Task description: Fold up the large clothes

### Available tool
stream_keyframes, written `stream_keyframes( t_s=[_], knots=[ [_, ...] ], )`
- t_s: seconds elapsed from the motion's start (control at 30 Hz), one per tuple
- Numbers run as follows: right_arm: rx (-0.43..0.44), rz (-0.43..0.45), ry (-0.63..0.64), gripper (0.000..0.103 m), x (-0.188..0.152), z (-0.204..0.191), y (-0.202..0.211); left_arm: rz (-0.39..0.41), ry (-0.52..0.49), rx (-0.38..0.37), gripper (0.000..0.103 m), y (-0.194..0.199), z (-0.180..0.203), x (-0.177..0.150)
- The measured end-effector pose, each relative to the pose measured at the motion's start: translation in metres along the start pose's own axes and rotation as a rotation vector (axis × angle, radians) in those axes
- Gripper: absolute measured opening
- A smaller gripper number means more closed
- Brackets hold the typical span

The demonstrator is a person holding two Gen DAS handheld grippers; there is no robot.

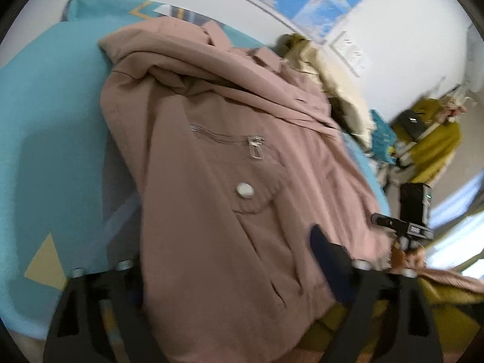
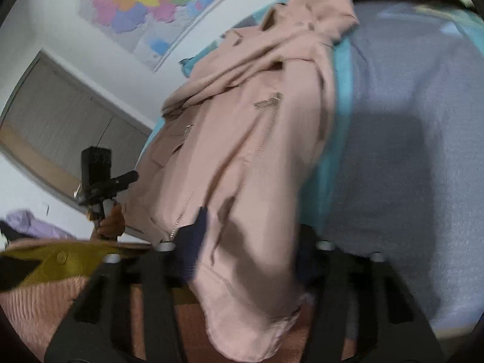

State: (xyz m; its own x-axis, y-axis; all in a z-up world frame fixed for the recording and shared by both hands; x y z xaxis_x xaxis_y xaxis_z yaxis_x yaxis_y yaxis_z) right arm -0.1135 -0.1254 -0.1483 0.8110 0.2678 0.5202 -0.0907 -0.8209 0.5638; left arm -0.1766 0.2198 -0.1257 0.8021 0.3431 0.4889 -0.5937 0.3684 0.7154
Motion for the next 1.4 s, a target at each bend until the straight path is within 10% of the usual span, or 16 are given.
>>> stream_keyframes(
  t_s=[0.1,0.2,0.67,1.4],
  knots=[
    [0.064,0.027,-0.098,0.010,-0.001,0.011,0.006,-0.008,0.027,0.092,0.015,-0.004,-0.010,0.003],
    [0.159,0.062,-0.142,0.007,-0.002,0.008,0.012,-0.014,0.113,0.069,0.005,0.001,-0.022,0.004],
    [0.327,0.278,-0.049,0.005,0.031,-0.048,0.087,0.191,0.095,-0.020,0.003,0.095,-0.008,0.038],
    [0.318,0.415,-0.182,0.004,0.216,0.000,0.065,0.161,0.112,0.046,0.002,0.058,-0.036,0.215]
  ],
)
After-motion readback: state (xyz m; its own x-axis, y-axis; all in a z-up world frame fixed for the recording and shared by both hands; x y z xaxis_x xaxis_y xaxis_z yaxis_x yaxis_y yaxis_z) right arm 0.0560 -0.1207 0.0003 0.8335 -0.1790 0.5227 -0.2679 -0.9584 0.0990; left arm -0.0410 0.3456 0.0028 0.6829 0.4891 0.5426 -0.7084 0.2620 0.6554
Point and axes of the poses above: each gripper's, at about its wrist camera, not at the fingertips, and y roughly against the way its jaws point, z to its right, x to its top, the point moved 5 cm from there along -y, roughly the way its jaws point
